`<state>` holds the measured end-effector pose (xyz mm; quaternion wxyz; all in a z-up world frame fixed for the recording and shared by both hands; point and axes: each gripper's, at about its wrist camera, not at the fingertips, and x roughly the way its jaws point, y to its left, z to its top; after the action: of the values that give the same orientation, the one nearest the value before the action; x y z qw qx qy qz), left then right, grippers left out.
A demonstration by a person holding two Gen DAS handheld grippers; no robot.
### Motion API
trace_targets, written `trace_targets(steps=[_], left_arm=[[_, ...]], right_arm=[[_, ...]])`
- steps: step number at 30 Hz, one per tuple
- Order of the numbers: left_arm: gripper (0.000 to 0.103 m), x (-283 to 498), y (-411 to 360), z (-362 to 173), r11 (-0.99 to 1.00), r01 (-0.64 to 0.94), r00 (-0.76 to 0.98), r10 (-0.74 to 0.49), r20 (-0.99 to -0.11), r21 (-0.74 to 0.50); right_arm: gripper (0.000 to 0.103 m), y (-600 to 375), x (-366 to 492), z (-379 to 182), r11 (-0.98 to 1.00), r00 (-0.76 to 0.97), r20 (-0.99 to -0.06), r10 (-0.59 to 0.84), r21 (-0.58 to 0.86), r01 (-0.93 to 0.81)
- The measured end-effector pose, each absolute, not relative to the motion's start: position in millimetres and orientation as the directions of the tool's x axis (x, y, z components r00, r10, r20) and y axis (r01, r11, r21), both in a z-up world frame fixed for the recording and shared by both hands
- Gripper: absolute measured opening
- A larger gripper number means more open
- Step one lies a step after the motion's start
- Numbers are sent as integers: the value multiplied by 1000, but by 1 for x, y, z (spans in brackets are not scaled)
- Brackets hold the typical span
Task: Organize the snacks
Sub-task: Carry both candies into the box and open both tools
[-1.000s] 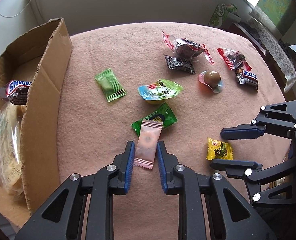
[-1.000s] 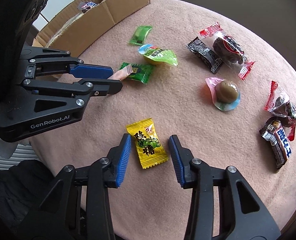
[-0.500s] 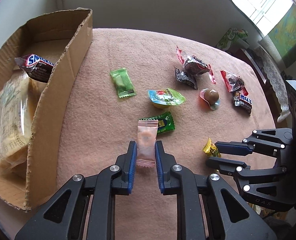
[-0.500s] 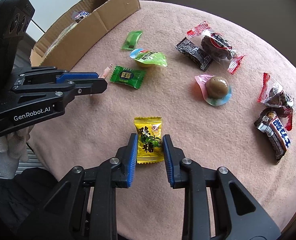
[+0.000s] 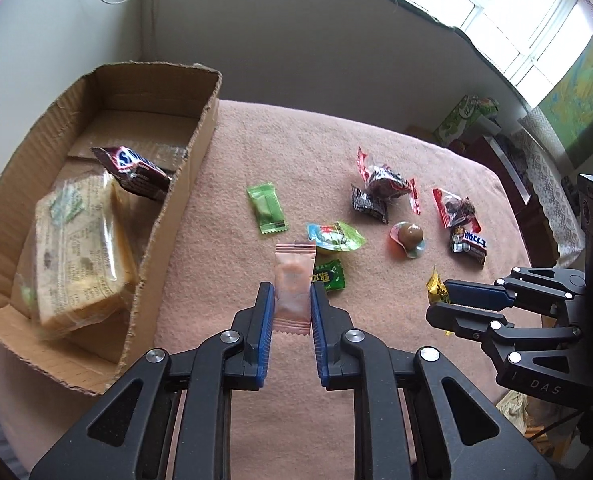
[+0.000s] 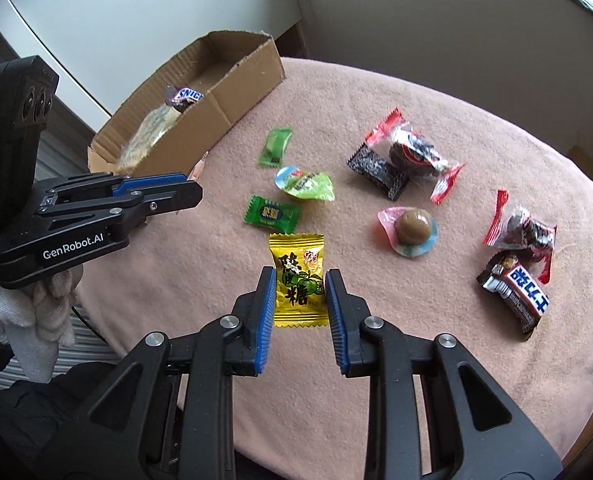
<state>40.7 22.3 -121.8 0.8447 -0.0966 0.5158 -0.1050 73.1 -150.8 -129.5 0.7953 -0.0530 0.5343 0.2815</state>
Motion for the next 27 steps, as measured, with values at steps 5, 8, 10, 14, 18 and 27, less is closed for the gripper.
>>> trace_targets(steps=[5, 8, 10, 14, 18, 27], left_arm=[[17, 38, 40, -106, 961, 33, 496, -254, -831, -274], [17, 35, 54, -100, 961, -1, 517, -235, -823, -275], [17, 32, 65, -97, 962, -25, 530, -217, -820, -271], [16, 26, 86, -93, 961, -78, 550, -179, -816, -263], [17, 21, 105, -94, 956, -135, 560, -143, -816, -260], [17, 12, 139, -97, 942, -228, 567, -77, -820, -246]], right_arm=[[26, -134, 82, -104, 818, 299, -860, 413, 206, -538], [26, -121, 89, -93, 805, 310, -851, 424, 198, -559], [26, -111, 94, -87, 796, 314, -846, 432, 193, -574], [26, -89, 104, -76, 772, 316, -838, 444, 179, -610], [26, -69, 113, -70, 748, 311, -835, 454, 167, -643], [26, -20, 139, -69, 702, 297, -841, 453, 131, -700]])
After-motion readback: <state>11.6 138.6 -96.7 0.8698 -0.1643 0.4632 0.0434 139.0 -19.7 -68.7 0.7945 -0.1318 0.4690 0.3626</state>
